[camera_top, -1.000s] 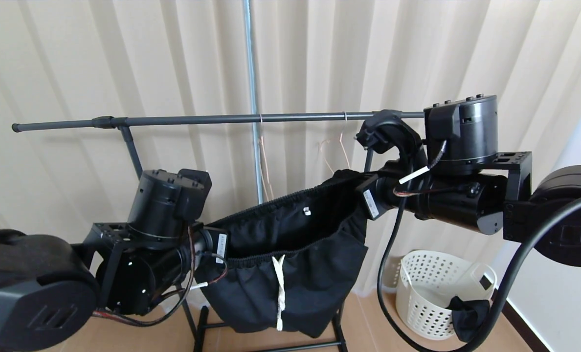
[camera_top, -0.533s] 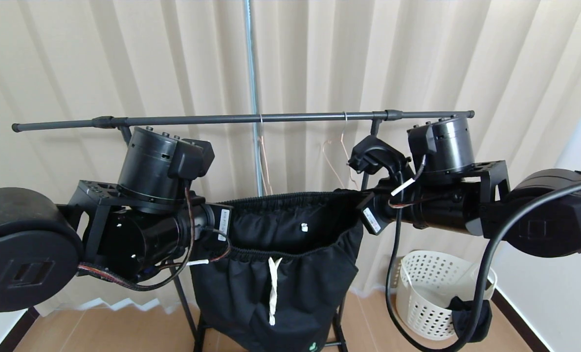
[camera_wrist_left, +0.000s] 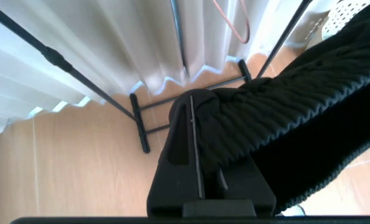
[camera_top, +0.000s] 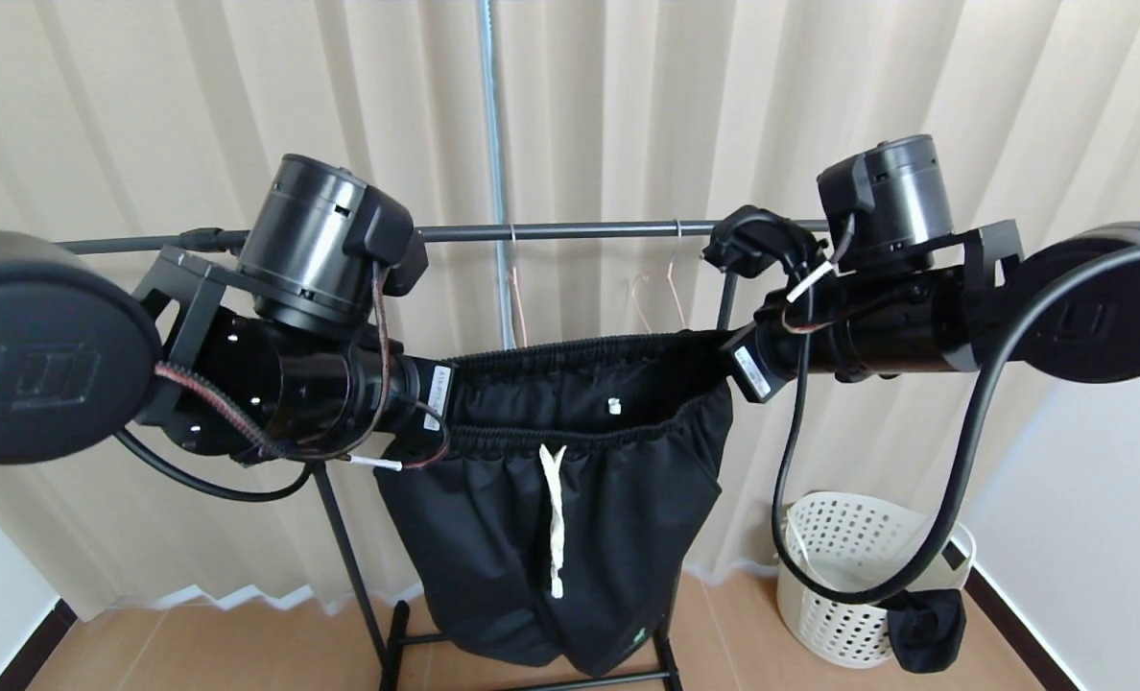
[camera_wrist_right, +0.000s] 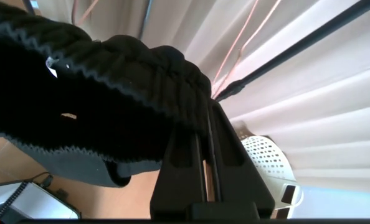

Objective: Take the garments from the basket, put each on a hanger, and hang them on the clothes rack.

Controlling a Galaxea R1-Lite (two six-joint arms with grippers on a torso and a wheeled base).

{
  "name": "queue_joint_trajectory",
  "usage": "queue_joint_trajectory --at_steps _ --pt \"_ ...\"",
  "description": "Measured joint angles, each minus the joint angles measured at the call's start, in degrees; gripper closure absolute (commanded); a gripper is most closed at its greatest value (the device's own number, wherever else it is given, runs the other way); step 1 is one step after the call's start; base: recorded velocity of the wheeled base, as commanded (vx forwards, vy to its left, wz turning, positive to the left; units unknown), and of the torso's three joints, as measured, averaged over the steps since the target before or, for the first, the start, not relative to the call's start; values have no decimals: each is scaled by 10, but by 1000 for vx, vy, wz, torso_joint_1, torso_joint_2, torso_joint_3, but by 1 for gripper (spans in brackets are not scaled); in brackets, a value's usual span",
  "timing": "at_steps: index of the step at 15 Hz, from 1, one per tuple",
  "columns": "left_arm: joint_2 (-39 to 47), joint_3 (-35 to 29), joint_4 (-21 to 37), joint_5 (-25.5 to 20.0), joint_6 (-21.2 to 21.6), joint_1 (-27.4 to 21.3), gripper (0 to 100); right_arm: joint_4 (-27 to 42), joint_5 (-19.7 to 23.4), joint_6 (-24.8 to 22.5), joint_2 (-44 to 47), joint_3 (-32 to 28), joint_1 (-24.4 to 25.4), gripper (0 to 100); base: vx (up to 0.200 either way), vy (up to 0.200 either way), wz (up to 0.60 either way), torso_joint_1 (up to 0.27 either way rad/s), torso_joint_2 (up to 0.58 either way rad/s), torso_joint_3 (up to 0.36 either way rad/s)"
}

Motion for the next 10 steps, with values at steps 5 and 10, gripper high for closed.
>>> queue_joint_trajectory --at_steps 5,10 --pt "22 -107 97 -56 3 1 100 41 -1 1 -6 -53 -8 100 0 0 0 0 0 0" --pt "38 -145 99 -137 4 9 100 44 2 -9 -51 4 -24 100 0 0 0 0 0 0"
